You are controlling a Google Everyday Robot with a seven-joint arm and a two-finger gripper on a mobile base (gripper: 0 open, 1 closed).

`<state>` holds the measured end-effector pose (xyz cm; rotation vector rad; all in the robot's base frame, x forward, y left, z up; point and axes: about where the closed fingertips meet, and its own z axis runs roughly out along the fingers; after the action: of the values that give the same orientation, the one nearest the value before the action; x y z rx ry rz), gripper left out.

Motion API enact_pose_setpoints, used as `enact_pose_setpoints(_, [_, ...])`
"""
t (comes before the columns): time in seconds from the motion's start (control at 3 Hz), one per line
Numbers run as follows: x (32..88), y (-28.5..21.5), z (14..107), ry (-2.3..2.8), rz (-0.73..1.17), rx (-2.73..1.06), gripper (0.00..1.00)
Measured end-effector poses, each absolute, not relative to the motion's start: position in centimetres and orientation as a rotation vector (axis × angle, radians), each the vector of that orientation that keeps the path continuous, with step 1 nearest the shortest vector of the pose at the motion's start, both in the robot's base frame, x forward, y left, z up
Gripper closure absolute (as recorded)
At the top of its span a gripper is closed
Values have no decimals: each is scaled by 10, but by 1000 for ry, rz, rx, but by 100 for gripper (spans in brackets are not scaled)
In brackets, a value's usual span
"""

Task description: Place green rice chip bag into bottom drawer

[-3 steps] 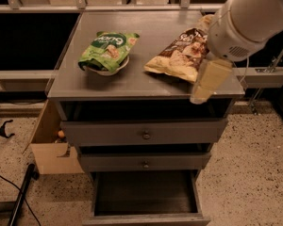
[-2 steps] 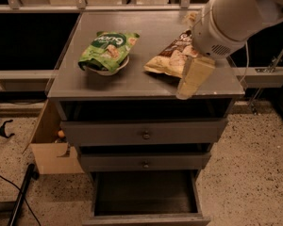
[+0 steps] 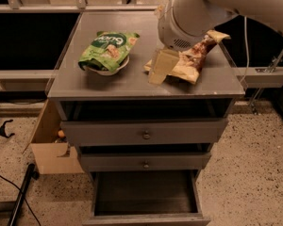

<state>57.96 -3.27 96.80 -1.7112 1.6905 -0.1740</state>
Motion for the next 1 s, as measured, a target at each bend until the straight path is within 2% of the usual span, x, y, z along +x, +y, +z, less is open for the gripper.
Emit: enact_pose_setpoints(1.0, [598,-18,965,1621,-230,-1664,0])
